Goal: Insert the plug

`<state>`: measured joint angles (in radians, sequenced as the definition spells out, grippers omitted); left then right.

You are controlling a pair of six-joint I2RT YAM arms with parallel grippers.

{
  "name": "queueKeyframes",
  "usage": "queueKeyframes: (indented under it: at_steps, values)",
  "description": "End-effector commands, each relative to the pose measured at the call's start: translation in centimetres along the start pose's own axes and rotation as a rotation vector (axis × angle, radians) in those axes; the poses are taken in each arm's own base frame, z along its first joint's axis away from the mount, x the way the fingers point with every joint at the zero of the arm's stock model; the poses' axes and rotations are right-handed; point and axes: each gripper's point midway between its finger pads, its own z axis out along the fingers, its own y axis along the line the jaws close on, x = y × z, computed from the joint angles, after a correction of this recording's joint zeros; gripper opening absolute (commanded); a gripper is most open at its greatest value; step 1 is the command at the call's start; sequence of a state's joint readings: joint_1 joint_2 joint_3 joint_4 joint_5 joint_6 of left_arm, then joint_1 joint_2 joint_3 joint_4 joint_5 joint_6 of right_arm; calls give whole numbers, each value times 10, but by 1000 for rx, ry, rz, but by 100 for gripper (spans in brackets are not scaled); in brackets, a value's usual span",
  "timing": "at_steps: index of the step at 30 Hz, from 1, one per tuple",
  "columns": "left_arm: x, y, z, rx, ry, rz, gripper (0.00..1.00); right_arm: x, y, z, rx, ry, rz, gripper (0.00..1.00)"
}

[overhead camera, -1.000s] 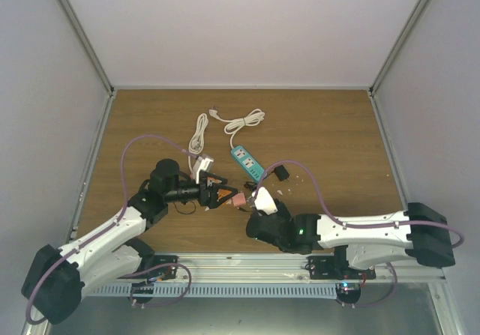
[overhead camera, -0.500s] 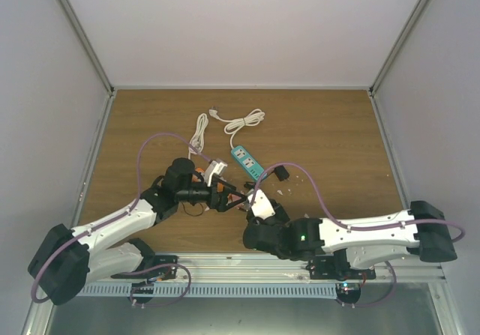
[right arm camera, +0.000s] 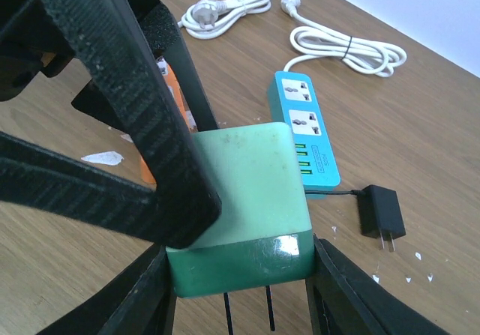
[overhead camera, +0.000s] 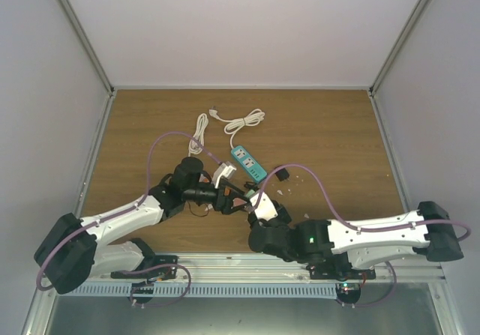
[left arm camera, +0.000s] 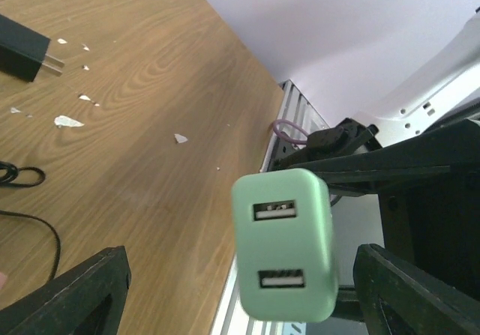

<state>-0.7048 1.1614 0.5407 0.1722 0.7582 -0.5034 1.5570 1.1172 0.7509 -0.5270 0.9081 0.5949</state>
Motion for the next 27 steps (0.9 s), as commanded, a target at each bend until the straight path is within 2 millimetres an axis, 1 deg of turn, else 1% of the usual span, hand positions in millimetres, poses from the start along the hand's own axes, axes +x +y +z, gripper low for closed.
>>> queueKeyframes:
  at_steps: [1,5,8,10,13,17,19,22,24,27]
  values:
    - [-12,-21,6,74,-14,80,83,-3,0,0,26,-29,3,16]
    - [-9,-22,10,85,-1,83,79,-5,-1,-2,17,-39,13,16]
    - [-9,-26,12,105,5,89,75,-5,-2,-3,17,-44,19,16]
    - [-9,-29,12,112,6,96,71,-5,-3,-3,16,-45,22,16]
    - [-11,-32,10,120,-1,110,62,-4,-2,-2,17,-42,19,16]
    - [-12,-38,7,131,-10,125,58,-3,-1,-1,16,-38,16,16]
    - [-11,-41,6,145,-8,132,53,-2,-1,-1,16,-39,18,16]
    - [-9,-46,6,179,2,146,39,-2,-2,-1,18,-42,19,16]
    - [-7,-49,7,209,15,155,28,-2,-2,-1,18,-43,21,16]
    - [-3,-53,9,246,35,161,2,-2,-3,-1,22,-44,20,16]
